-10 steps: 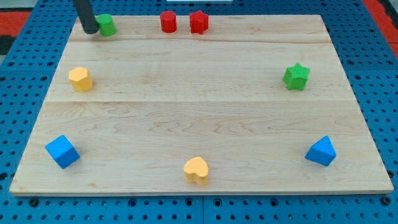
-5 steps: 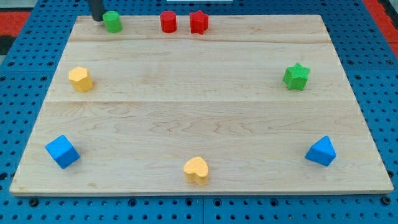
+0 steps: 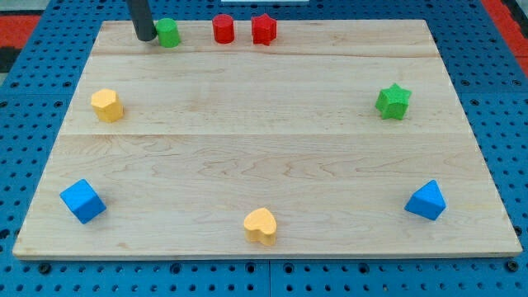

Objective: Push green circle towards the red circle

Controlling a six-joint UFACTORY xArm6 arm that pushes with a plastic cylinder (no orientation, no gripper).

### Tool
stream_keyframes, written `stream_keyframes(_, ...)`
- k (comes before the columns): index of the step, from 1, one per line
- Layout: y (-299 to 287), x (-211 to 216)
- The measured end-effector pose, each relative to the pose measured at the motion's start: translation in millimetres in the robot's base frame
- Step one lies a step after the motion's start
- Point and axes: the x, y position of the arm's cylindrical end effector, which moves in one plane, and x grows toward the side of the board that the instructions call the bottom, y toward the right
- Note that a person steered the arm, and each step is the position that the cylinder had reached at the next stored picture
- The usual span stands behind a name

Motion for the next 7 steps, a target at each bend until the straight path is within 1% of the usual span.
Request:
stream_keyframes(1,5.4,-0.1)
stream_keyframes(3,10.0,-20.6)
stream_keyframes(4,14.5,-21.3)
stream_keyframes(5,-0.1,-9.3)
stream_keyframes(6,13.5,12.5)
stream_keyframes(7,20.0,9.2)
